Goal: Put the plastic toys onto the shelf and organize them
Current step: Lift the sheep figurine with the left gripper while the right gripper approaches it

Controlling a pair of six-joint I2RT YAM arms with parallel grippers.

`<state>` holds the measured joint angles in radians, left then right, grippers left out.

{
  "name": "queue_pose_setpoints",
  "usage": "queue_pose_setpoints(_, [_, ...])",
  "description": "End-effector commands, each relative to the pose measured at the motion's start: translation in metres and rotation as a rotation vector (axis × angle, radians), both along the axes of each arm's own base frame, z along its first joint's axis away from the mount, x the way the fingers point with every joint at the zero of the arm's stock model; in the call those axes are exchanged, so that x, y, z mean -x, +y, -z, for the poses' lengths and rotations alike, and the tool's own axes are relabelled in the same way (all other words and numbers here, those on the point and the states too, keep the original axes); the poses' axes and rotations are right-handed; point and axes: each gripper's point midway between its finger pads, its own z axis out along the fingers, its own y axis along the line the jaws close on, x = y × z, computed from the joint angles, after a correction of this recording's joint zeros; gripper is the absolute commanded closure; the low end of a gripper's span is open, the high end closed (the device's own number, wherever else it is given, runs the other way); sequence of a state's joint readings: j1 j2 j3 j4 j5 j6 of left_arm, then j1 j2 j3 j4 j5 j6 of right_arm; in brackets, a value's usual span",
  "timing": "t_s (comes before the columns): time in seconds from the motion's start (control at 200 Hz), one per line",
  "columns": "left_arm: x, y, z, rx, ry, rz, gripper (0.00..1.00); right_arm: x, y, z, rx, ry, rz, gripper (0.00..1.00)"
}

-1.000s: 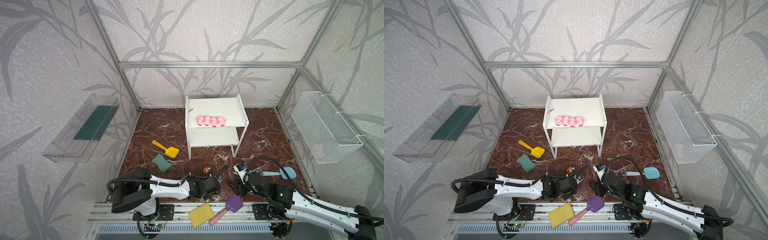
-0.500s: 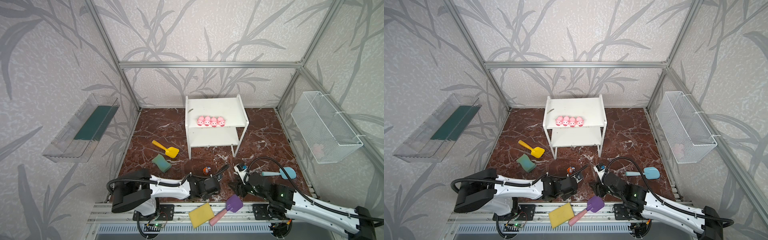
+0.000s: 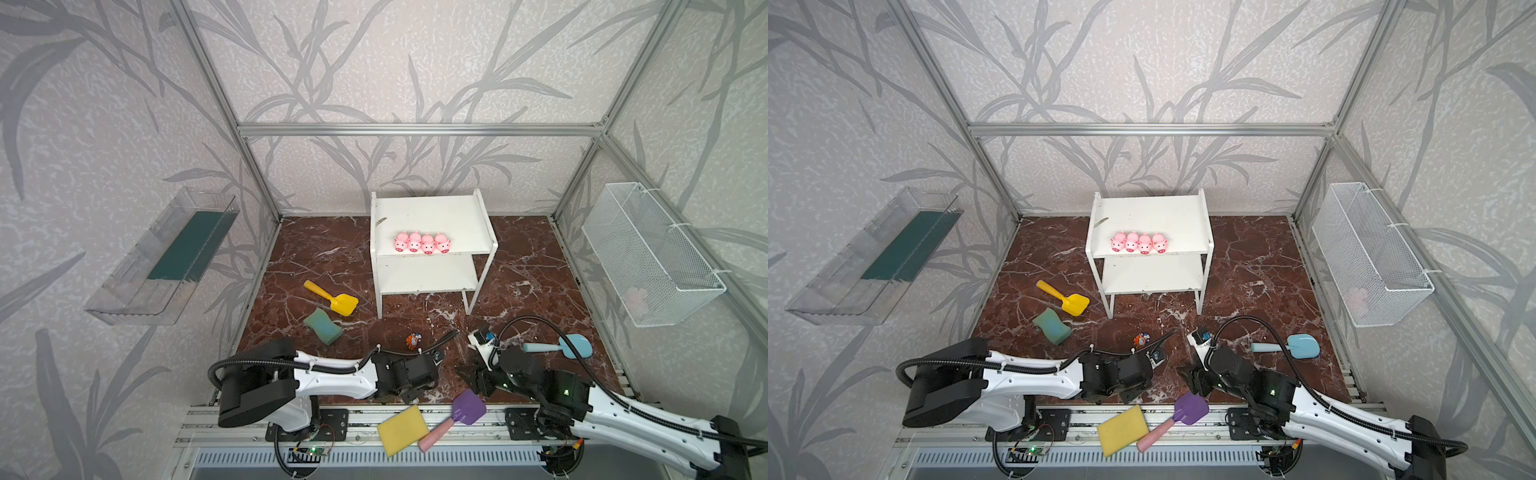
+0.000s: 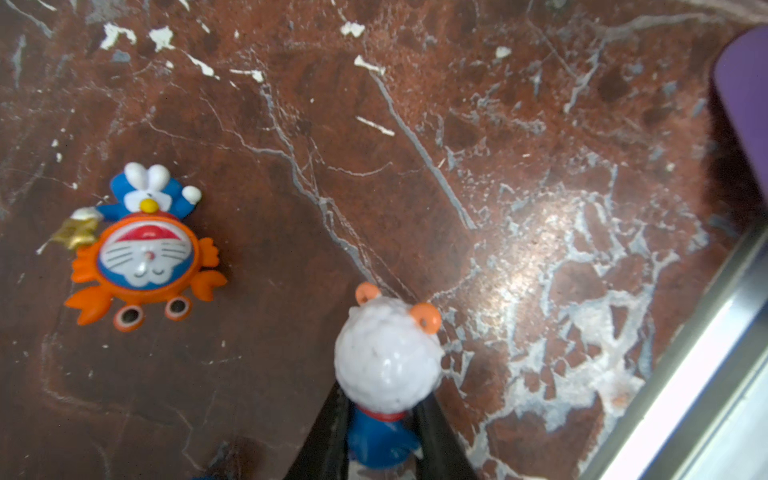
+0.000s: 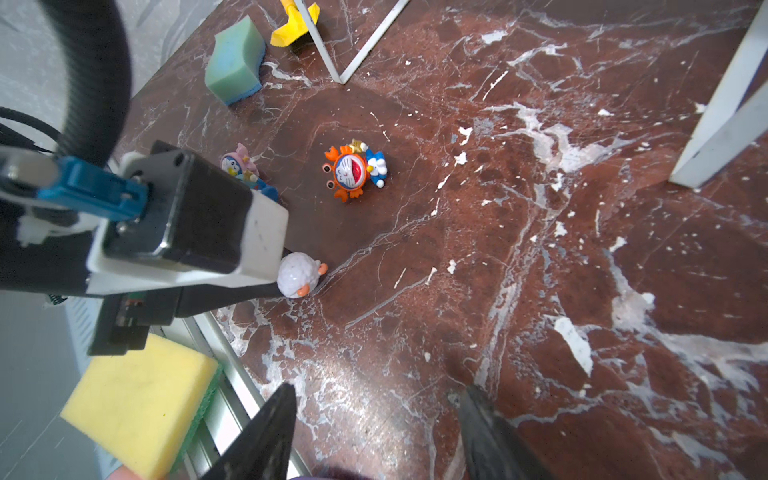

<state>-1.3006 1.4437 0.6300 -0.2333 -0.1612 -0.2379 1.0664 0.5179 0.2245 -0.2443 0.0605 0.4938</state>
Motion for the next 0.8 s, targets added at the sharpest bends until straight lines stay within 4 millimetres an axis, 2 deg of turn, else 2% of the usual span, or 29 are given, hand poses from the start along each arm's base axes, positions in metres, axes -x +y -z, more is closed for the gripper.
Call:
queue_pose_setpoints(0.0, [0.008,-0.002,-0.009,0.057,0.028,0.025,0.76,0.004,0.004,-0.004,-0.037,-0.006,-0.036,0.37])
queue_pose_setpoints(0.13, [0.012,-0.008,-0.033,0.165,0.028,0.038,0.76,0.018,0.019,-0.016,-0.132,-0.001,-0.133,0.36])
queue_pose_setpoints(0.345, [0.025,-0.017,-0.084,0.427,0.066,0.085,0.77,0.036,0.039,-0.042,-0.305,-0.053,-0.284,0.23])
queue_pose_setpoints(0.495, [0.032,-0.014,-0.117,0.567,0.095,0.097,0.78,0.044,0.047,-0.075,-0.434,-0.134,-0.366,0.18])
queue_pose_setpoints(0.71, [0.042,-0.007,-0.151,0.723,0.131,0.158,0.78,0.054,0.054,-0.115,-0.573,-0.208,-0.458,0.16])
queue_pose_setpoints(0.73, [0.043,-0.007,-0.153,0.737,0.137,0.160,0.78,0.047,0.053,-0.118,-0.577,-0.220,-0.438,0.16])
queue_pose_setpoints(0.795, [0.044,-0.005,-0.159,0.769,0.153,0.169,0.78,0.047,0.057,-0.128,-0.596,-0.225,-0.467,0.16])
